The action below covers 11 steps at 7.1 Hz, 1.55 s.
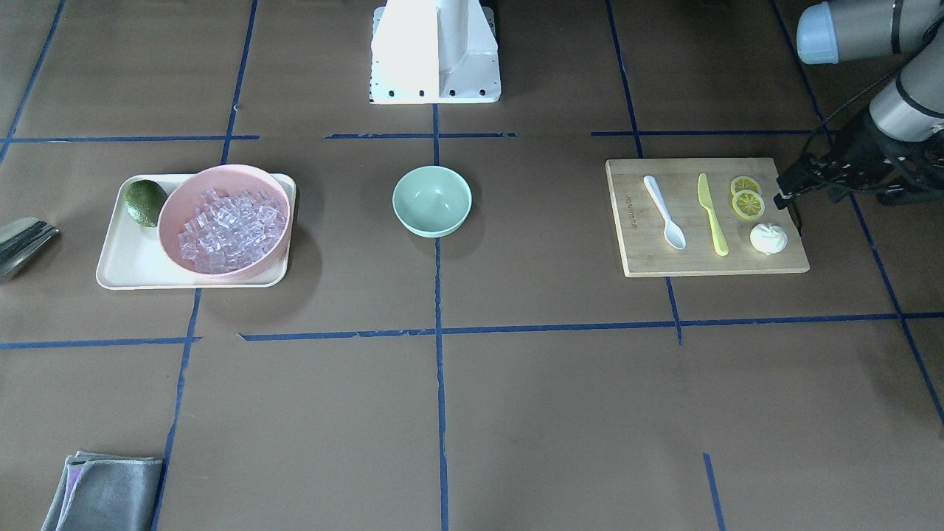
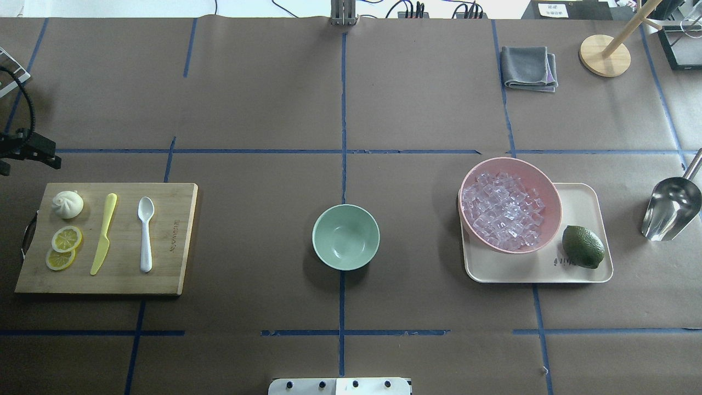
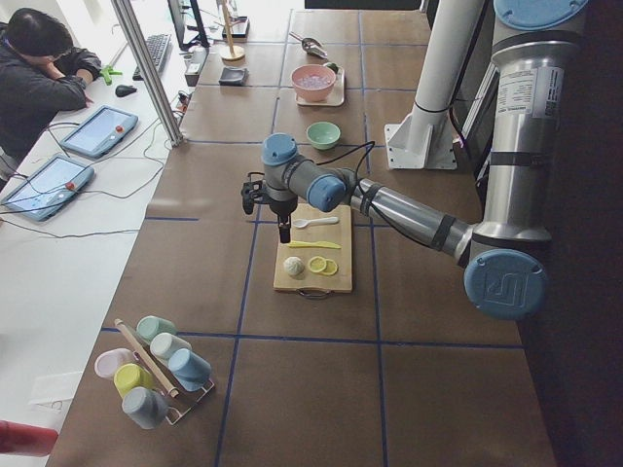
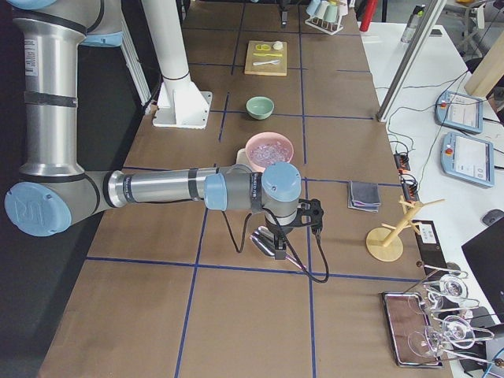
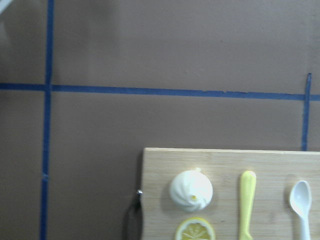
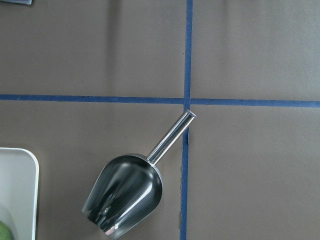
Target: Put spoon and ice into bowl
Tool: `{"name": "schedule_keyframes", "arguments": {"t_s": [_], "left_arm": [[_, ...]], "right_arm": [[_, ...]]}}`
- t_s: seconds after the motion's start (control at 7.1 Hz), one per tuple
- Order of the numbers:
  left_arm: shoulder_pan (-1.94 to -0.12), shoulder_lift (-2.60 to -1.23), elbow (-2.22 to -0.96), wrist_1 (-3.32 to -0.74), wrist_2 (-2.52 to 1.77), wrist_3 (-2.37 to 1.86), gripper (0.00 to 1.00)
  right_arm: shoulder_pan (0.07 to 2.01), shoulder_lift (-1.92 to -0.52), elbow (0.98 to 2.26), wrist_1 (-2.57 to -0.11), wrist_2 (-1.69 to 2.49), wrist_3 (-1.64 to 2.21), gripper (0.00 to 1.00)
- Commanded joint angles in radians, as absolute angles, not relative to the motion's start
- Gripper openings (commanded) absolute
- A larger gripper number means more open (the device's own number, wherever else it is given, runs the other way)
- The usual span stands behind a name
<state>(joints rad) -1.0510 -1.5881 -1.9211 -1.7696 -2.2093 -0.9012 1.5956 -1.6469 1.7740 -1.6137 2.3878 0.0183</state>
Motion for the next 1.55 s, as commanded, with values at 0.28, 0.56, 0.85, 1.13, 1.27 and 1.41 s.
{"name": "schedule_keyframes", "arguments": {"t_s": [0.28,0.56,0.85,1.13,1.27,1.41], "left_arm": [[-0.761,-1.641,-1.921,-1.852,-2.007,-1.257,1.00],[-0.694,-1.678,-1.890,-1.853,-1.982,-1.284,0.97],[-0.677,-1.698,-1.844,-1.856,-1.980,-1.284,0.91],[-0.676,-1.690,-1.841,-1.858,-1.988,-1.279,0.83],[-0.676,-1.687,-1.842,-1.858,-1.991,-1.281,0.80],[-0.676,-1.686,-1.844,-1.858,-1.993,-1.282,0.78]], "right_arm": [[1.548,-1.638,1.834,-1.614,2.402,0.171,1.00],[1.511,-1.620,1.888,-1.615,2.402,0.244,1.00],[1.505,-1.589,1.891,-1.617,2.446,0.291,1.00],[1.494,-1.566,1.899,-1.618,2.456,0.331,1.00],[1.488,-1.560,1.910,-1.618,2.459,0.343,1.00],[1.483,-1.560,1.914,-1.617,2.464,0.386,1.00]]}}
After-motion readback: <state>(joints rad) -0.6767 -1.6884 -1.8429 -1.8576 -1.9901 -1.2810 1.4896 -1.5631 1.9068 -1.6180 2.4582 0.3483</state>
